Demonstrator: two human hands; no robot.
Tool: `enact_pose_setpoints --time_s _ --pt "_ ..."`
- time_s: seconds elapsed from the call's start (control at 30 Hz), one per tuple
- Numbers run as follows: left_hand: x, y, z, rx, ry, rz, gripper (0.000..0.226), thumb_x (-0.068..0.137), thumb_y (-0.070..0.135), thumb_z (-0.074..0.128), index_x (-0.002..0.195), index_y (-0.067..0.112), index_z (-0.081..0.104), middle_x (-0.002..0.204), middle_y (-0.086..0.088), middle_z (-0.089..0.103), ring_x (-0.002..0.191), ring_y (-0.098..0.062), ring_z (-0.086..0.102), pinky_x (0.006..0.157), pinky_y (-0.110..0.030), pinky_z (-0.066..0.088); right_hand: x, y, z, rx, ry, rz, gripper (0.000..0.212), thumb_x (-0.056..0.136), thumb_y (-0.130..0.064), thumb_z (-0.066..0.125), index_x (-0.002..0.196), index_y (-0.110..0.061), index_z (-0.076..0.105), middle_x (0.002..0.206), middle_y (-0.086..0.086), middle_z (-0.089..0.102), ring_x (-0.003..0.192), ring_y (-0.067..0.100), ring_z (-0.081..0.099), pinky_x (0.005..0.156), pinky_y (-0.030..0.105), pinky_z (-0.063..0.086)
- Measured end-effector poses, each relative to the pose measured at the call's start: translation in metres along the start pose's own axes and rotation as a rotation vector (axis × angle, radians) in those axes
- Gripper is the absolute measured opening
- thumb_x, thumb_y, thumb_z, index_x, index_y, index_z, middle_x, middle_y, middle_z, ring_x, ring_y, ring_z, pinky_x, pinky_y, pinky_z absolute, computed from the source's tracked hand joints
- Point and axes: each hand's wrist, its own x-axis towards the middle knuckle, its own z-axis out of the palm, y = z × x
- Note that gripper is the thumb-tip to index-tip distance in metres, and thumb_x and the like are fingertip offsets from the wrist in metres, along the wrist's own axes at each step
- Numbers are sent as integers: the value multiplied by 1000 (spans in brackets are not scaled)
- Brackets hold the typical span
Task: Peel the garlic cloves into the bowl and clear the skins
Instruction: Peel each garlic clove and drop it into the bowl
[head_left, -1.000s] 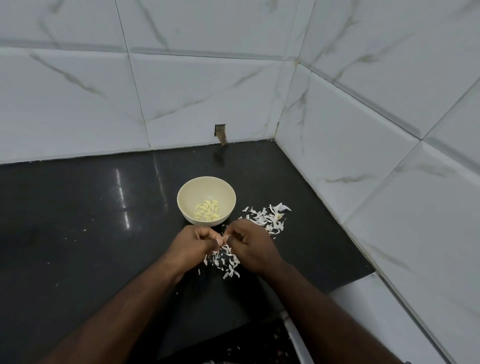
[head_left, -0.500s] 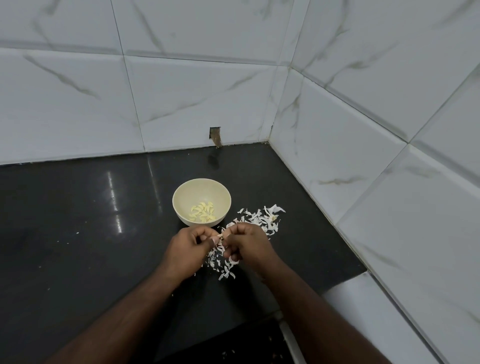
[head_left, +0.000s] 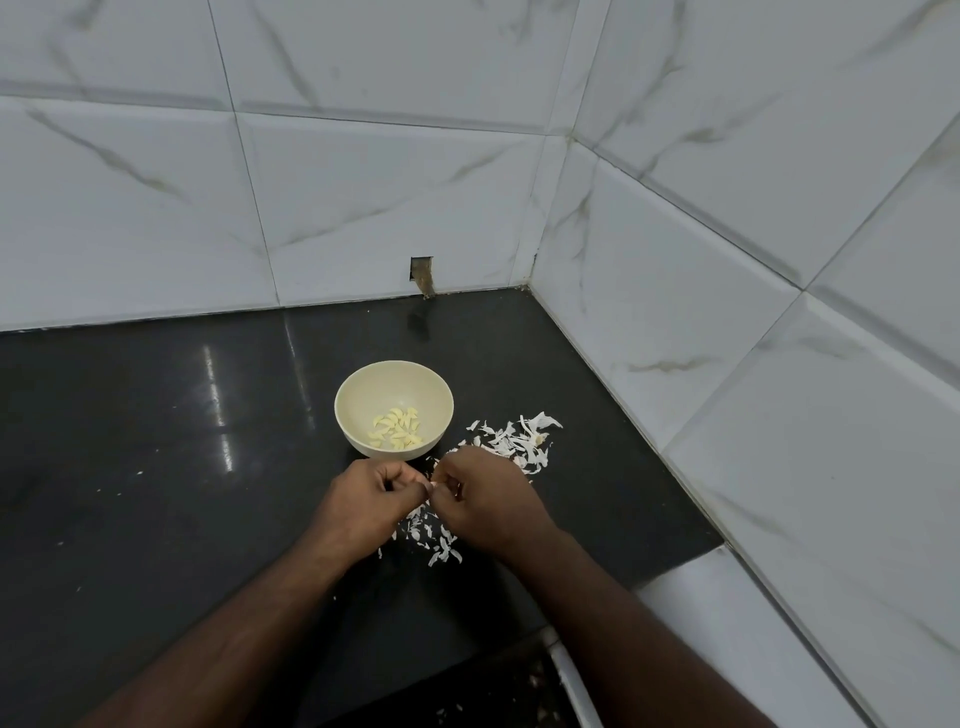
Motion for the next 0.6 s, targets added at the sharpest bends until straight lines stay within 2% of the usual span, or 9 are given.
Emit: enact_pose_setpoints --time_s 0.1,0.2,0.33,0.43,0.53,0.6 --pt "2 1 -1 37 -14 -8 16 85 20 69 74 30 76 72 3 74 67 -15 68 66 -30 52 1 0 4 -8 -20 0 10 90 -28 55 85 -20 53 84 -4 50 76 20 51 69 36 44" --pt "4 1 -4 69 -63 -7 19 88 19 67 76 31 76 68 6 72 59 -6 61 63 -28 49 1 -1 5 13 -29 7 14 91 -28 54 82 -26 45 82 -6 46 74 16 45 67 32 35" --pt "6 0 -5 143 -123 33 20 89 18 65 78 32 74 73 9 73 71 -13 68 70 -32 53 1 1 2 66 -55 20 14 89 -29 55 79 -21 49 78 -6 48 73 14 46 66 32 36" --pt "9 0 -7 85 -189 23 21 90 20 66 76 33 74 68 7 69 62 -9 60 66 -31 48 1 5 -1 69 -65 -8 19 85 -38 48 81 -21 53 78 -9 48 73 12 47 66 30 36" --pt "10 3 -8 -3 -227 -6 21 93 16 67 74 23 74 63 7 63 57 -4 51 64 -27 41 1 7 -2 -2 -39 -115 33 84 -43 40 84 -15 58 81 -3 53 72 17 51 62 33 41" --pt "7 8 -8 -60 -234 -37 18 94 11 65 78 12 74 61 6 61 55 -3 49 60 -24 39 2 8 -2 -69 13 -220 31 86 -38 43 81 -11 58 79 2 54 68 22 52 56 33 41"
